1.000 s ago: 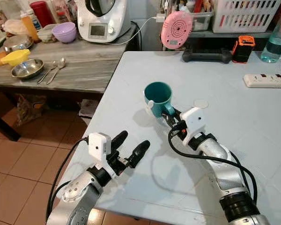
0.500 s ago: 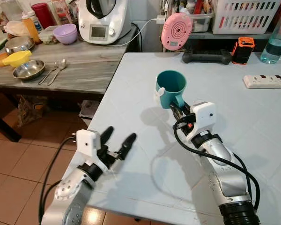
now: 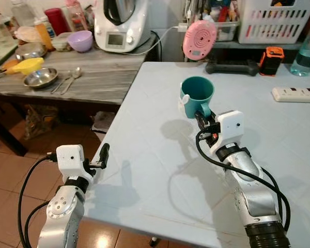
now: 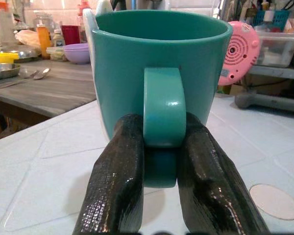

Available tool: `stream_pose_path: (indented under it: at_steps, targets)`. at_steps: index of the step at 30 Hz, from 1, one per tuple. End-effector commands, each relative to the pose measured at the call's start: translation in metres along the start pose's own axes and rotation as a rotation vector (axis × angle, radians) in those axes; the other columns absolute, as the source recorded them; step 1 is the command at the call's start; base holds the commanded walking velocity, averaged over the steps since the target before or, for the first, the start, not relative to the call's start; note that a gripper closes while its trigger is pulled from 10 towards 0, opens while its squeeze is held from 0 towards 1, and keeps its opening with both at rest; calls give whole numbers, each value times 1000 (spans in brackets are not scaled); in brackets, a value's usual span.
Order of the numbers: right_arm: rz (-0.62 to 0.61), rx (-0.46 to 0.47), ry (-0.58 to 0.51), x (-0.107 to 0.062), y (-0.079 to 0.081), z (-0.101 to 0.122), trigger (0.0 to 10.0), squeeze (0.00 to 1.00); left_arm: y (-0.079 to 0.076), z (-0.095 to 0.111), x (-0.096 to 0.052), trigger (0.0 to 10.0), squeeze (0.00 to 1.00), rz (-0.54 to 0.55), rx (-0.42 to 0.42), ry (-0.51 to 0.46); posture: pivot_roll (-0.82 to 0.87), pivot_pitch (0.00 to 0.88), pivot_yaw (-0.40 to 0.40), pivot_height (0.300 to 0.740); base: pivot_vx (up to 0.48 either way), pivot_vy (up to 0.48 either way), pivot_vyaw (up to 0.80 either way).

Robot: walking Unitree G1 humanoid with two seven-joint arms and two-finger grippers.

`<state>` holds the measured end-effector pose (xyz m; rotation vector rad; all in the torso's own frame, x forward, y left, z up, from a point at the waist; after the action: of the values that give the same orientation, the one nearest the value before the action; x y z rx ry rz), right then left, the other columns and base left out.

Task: Setting the table

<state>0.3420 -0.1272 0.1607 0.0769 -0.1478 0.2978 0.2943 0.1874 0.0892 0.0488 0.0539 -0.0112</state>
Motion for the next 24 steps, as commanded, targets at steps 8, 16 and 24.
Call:
stream_pose_path:
  at_steps: [8, 16, 24]
  targets:
    - [1, 2, -2, 4, 3, 0, 10000, 0, 0, -3, 5, 10000, 0, 42, 27, 27, -137, 0, 110, 740, 0, 0, -684]
    - [4, -4, -4, 5, 2, 1, 10000, 0, -6, -7, 3, 10000, 0, 12, 22, 45, -136, 0, 102, 740, 0, 0, 0]
    - [-19, -2, 1, 5, -4, 0, 10000, 0, -11, -6, 3, 10000, 0, -21, 31, 54, -137, 0, 109, 740, 0, 0, 0]
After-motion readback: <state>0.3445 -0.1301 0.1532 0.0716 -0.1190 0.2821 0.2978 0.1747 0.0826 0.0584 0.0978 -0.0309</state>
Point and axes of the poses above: a point about 5 cm out from each wrist's last joint towards the gripper, its own x axis pointing out of the wrist towards the gripper, its own z axis along the axis of the wrist's last joint, y = z × x, the point moved 3 cm from there along x, pointing out of the wrist towards the gripper, and after that the axes turned 9 degrees about x, right-handed, at the moved point
